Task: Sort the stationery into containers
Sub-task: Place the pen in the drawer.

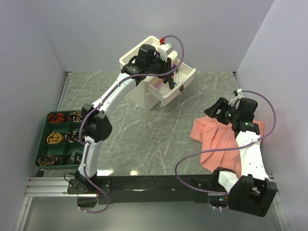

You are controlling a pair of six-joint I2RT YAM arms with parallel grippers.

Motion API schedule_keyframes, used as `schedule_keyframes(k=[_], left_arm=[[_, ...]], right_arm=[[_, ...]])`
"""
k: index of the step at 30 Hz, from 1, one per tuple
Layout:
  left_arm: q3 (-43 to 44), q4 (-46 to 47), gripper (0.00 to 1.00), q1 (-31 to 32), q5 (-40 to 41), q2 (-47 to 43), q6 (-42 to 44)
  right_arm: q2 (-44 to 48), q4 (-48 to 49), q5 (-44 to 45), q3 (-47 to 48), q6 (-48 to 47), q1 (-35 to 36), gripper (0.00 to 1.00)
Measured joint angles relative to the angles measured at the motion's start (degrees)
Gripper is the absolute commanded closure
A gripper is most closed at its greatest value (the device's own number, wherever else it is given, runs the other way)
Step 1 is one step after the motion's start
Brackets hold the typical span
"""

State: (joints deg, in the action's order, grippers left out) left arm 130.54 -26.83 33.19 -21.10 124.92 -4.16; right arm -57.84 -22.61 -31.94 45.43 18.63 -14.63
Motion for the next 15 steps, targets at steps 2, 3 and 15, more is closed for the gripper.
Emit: schedule_keyframes(k=[2, 3, 15], left_arm=[[-0.7, 0.4, 0.43, 0.0, -0.2, 0.0, 0.7], [-0.9, 0.6, 0.37, 0.0, -0.4, 0.0, 1.2], [-15.0, 12.2, 0.01, -1.2, -4.9, -15.6, -0.8]], right_arm=[[0.0, 0.3, -0.8, 0.0, 0.2, 0.0, 0.25], [-0.1, 0.8, -1.4, 0.0, 0.6, 0.0, 0.25], [-10.0, 21.3, -22.2, 0.4, 13.8, -0.2, 0.30]])
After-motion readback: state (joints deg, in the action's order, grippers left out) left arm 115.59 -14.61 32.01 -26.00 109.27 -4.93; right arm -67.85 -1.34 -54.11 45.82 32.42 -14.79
